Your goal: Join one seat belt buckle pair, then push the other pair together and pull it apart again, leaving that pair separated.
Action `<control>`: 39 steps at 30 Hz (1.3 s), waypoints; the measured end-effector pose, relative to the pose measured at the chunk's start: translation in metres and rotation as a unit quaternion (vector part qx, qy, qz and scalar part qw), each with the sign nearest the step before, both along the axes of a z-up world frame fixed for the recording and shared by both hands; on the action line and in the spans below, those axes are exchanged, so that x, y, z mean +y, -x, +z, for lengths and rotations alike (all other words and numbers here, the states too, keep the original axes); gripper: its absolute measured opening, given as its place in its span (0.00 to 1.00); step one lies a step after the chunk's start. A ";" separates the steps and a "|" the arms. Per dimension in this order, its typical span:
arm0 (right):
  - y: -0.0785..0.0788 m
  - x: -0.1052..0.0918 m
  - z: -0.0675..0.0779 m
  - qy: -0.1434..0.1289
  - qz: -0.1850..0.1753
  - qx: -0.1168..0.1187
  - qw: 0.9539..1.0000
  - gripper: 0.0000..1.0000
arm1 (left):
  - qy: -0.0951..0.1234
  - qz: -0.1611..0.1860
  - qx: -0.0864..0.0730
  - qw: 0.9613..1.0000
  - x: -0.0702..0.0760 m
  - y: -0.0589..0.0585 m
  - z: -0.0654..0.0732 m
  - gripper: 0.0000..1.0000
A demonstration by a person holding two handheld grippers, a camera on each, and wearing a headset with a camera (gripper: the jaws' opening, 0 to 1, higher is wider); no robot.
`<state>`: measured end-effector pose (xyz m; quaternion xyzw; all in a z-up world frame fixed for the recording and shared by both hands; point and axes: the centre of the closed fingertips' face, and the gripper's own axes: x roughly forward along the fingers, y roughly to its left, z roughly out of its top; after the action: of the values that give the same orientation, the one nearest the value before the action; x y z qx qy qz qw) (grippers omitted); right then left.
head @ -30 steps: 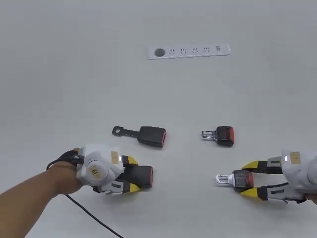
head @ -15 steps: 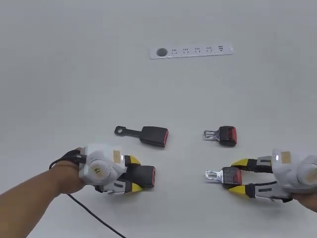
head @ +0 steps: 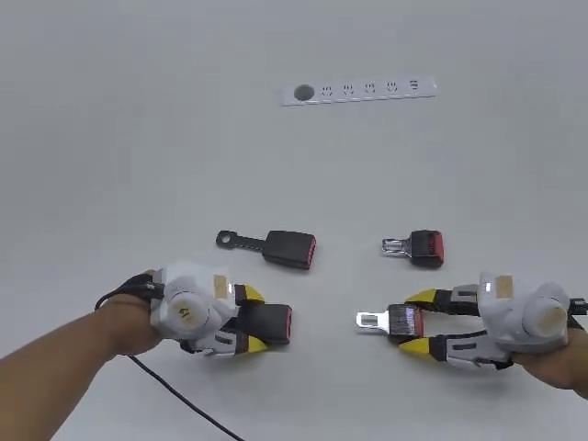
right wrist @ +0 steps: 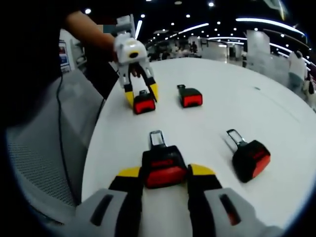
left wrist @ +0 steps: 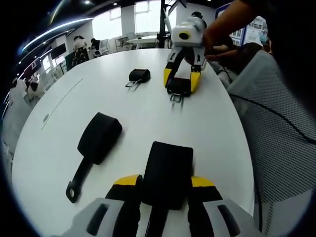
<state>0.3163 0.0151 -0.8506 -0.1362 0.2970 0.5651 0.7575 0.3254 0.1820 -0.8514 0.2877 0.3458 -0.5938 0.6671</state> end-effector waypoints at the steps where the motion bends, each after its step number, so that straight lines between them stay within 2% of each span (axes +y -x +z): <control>1: 0.000 0.005 0.001 -0.006 0.001 -0.001 1.000 0.35 | 0.000 0.000 0.000 1.000 0.000 0.000 0.000 0.38; 9: 0.002 0.028 0.004 -0.024 0.006 0.004 1.000 0.35 | 0.000 0.001 0.000 1.000 0.000 0.000 0.000 0.38; 23: -0.001 0.068 0.001 -0.012 0.023 -0.014 1.000 0.35 | 0.000 0.004 0.002 1.000 0.000 -0.001 0.000 0.38; 33: -0.003 0.086 0.000 -0.002 0.035 -0.024 0.999 0.35 | -0.001 0.006 0.002 1.000 0.000 -0.001 0.000 0.38; 39: -0.004 0.085 -0.001 0.003 0.039 -0.024 0.999 0.35 | 0.001 0.008 0.003 1.000 0.000 -0.001 0.000 0.38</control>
<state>0.3200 0.1001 -0.8515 -0.1635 0.2751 0.5897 0.7415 0.3263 0.1823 -0.8514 0.2824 0.3490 -0.5900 0.6711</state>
